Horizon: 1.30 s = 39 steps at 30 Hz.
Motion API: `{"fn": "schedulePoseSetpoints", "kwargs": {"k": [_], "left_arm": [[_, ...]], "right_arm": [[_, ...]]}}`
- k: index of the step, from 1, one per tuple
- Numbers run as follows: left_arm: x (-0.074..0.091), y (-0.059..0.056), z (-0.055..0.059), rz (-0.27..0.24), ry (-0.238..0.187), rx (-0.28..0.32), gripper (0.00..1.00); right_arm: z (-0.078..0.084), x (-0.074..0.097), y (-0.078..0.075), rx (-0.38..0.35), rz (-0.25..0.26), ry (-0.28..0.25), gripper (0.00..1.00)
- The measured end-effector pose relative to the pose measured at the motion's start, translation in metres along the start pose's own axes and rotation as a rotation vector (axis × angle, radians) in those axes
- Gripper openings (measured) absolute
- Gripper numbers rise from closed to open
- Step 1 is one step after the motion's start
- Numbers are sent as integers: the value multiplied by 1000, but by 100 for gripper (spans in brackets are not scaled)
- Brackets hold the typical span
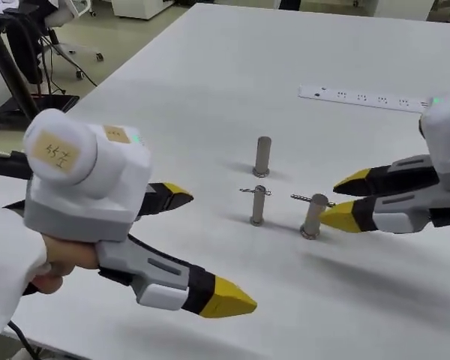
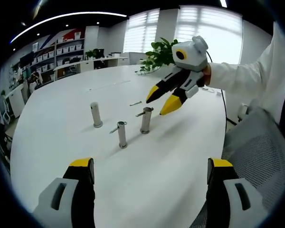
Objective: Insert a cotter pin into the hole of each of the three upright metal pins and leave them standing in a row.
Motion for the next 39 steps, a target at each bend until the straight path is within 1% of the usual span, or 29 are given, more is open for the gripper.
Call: {"fn": "schedulePoseSetpoints", "kwargs": {"k": [2,4,5,7,8,9,11,12,14,15,16,18,19,21,22,24,27,30,32,33,35,39], "left_arm": [[-2,-2,-2,5,-5,6,99],[-4,-4,-4,11,-15,5,99],[-6,-5,-5,17,-22,6,99],[-7,-7,-7,25,-33,8,99],[-7,-7,-8,25,-40,7,99],[-8,-7,-10,18,-59,2,99],[-8,-6,-12,6,-71,-2,99],[-8,-5,-14,-1,-87,4,98],[-7,-3,-16,-2,-93,34,96],[-7,-2,-16,-6,-96,30,95],[-6,-1,-17,-13,-101,29,95],[-6,-1,-18,-13,-109,36,95],[-5,-1,-19,-9,-119,44,95],[-5,-1,-20,-10,-128,51,95],[-5,-1,-20,-12,-130,54,95],[-6,-1,-20,-14,-130,56,95],[-7,1,-22,-18,-133,59,95],[-7,3,-25,-20,-145,63,95],[-8,5,-27,-23,-149,60,93],[-8,6,-28,-24,-147,57,90],[-9,9,-31,-29,-144,58,90],[-13,16,-40,-37,-159,48,90]], "right_arm": [[1,5,5,-22,9,-10,35],[1,10,12,-70,7,-39,37],[1,13,14,-81,11,-64,37],[0,19,21,-96,25,-82,40],[1,20,22,-101,30,-87,42],[2,22,23,-109,40,-100,46],[4,25,28,-119,40,-106,52],[8,26,31,-127,39,-107,53],[15,27,34,-151,48,-99,56],[17,28,35,-155,50,-95,58],[20,30,38,-162,55,-95,60],[22,33,40,-172,63,-100,64],[23,35,41,-183,81,-112,67],[25,38,40,-207,137,-122,73],[28,39,37,-215,147,-117,76],[31,41,36,-227,151,-114,79],[34,44,38,-245,164,-107,85],[36,45,41,-256,173,-102,93],[38,45,46,-267,182,-84,98],[39,45,47,-262,188,-70,98],[40,44,51,-254,175,-46,98],[39,43,57,-255,163,-48,98]]}}
Point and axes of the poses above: the centre of the closed fingertips' face, and the gripper's own axes: x roughly backward along the fingers, y roughly to its left, z roughly out of its underside, the point moved 8 cm from there along x, roughly backward along the fingers, and after that the axes turned 6 degrees about -y, right-handed, at the moved point
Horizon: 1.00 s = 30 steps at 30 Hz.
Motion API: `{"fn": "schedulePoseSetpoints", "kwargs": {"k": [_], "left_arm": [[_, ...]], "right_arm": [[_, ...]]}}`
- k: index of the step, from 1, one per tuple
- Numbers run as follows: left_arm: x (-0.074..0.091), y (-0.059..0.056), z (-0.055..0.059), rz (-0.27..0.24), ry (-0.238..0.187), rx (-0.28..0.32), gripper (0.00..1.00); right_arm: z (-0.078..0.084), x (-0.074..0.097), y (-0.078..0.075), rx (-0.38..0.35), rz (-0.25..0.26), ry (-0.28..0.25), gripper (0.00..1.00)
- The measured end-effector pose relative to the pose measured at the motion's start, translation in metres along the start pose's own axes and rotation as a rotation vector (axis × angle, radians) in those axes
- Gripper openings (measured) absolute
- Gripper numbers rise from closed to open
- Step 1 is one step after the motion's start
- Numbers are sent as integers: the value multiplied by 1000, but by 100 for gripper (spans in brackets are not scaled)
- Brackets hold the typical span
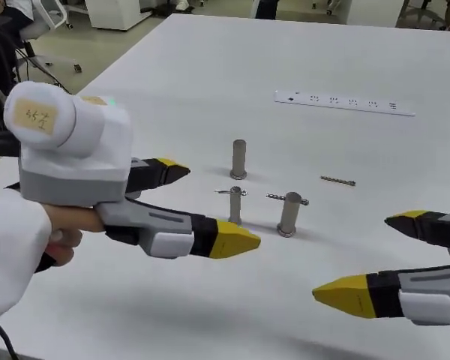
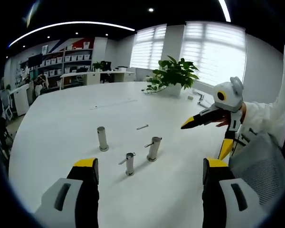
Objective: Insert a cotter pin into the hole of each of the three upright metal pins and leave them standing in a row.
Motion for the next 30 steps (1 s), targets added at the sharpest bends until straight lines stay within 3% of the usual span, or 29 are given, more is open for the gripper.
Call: {"fn": "schedulePoseSetpoints", "kwargs": {"k": [8,13,19,24,28,30], "left_arm": [[-14,23,-29,-67,-65,-30,77],[-28,40,-38,-101,-66,-62,69],[-48,62,-35,-118,-21,-72,57],[-61,76,-28,-121,18,-57,53],[-66,83,-26,-141,55,-110,48],[-70,86,-24,-141,57,-109,42]], "right_arm": [[4,2,-1,-17,3,5,98],[2,6,-2,-22,18,1,98],[2,10,-4,-26,21,-4,98],[3,12,-6,-15,21,15,97],[3,12,-7,-12,17,24,97],[4,12,-6,-15,10,28,97]]}}
Point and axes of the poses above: the centre of the closed fingertips' face, and the gripper's own axes: x roughly backward along the fingers, y roughly to its left, z roughly out of its underside, the point moved 8 cm from there along x, roughly backward along the fingers, and after that the axes turned 6 degrees about -y, right-handed, at the moved point
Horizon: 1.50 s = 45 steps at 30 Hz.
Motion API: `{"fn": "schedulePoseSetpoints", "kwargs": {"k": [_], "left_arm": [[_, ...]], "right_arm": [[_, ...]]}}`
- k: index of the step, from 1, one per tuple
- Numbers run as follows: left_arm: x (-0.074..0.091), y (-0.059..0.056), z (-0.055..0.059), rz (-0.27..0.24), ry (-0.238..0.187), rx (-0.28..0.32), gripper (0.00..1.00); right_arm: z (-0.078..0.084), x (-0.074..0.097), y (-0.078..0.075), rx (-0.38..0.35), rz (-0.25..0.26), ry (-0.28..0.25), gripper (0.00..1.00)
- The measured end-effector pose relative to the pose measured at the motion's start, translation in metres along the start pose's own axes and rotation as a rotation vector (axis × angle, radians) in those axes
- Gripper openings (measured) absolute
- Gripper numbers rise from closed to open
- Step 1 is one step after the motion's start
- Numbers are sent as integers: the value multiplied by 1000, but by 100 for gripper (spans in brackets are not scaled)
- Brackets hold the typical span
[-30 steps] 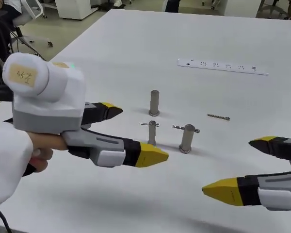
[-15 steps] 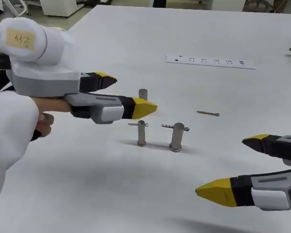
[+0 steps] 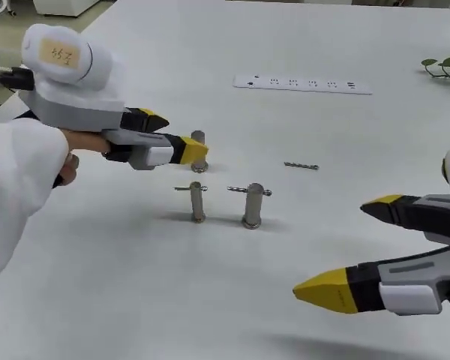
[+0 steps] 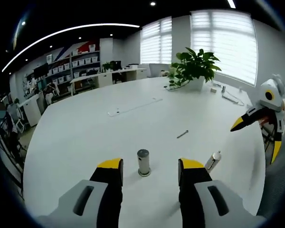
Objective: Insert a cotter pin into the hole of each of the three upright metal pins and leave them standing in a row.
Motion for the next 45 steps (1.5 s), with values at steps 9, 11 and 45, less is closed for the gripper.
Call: {"fn": "schedulePoseSetpoints", "kwargs": {"k": [9,11,45], "left_arm": [[-21,6,11,-24,41,15,33],[-25,7,13,-19,46,17,29],[-40,14,15,-27,126,-41,9]], "right_arm": [[4,-4,7,-17,-32,2,96],[3,-6,10,-35,-68,-16,95],[-1,-7,2,-21,-89,-6,92]]}}
Point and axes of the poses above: the centre of the closed fingertips' face, and the gripper's own axes: x roughly backward along the fingers, y roughly to its left, z roughly out of its underside, the point moved 8 cm from there along x, roughly backward along the fingers, and after that the axes turned 6 degrees about -y, right-handed, at the moved point
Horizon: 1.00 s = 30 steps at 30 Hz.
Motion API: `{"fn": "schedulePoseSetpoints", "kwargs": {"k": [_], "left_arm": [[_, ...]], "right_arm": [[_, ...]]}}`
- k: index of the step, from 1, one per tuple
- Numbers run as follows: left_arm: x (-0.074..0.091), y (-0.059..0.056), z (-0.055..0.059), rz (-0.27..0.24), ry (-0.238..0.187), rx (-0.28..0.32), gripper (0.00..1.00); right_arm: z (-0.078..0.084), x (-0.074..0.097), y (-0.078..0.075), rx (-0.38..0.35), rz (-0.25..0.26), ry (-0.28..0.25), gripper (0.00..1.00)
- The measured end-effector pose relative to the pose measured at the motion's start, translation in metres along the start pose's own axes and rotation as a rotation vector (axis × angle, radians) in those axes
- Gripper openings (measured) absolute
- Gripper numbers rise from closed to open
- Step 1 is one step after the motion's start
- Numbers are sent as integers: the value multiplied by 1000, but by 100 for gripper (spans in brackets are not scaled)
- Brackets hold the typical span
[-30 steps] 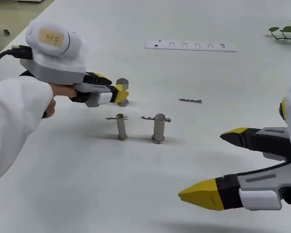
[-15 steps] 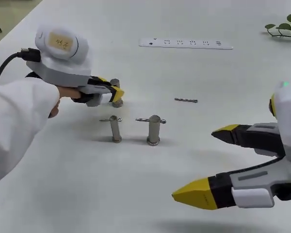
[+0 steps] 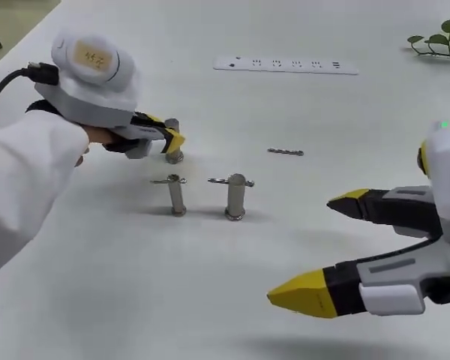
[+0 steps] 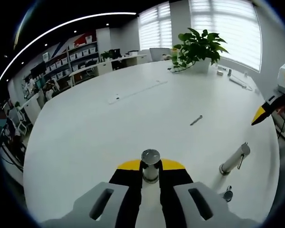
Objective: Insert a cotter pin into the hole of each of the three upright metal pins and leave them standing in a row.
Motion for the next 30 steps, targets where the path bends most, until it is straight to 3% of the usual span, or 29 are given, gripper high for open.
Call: {"fn": "schedulePoseSetpoints", "kwargs": {"k": [2,6,8,9,13,16,17,20,22,25,30], "left_arm": [[7,-1,-4,1,-13,28,9],[20,-3,-14,7,-31,7,9],[27,-5,-22,25,-64,65,9],[37,-13,-29,42,-90,80,9],[52,-16,-47,66,-130,7,9],[71,-31,-60,99,-152,-63,9],[70,-29,-62,108,-153,-78,9],[80,-43,-72,154,-185,-78,9],[88,-55,-75,177,-203,-77,9],[86,-61,-78,212,-219,-86,9],[95,-81,-68,297,-200,-124,9]], "right_arm": [[1,1,1,2,-4,6,91],[2,3,4,17,-7,13,91],[1,5,6,16,-6,3,91],[0,5,8,17,-9,1,91],[0,7,14,28,-13,-1,91],[0,8,17,30,-14,-10,91],[0,9,18,30,-13,-11,91],[0,10,20,32,-12,-15,91],[1,11,22,32,-10,-20,91],[0,13,23,29,-1,-33,91],[-1,16,25,29,4,-43,91]]}}
Point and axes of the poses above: the centre of the closed fingertips' face, and the gripper's own axes: x roughly backward along the fingers, y roughly to its left, z roughly out of its underside, the point moved 8 cm from there along x, roughly backward along the fingers, and after that the axes turned 6 degrees about -y, right-handed, at the moved point
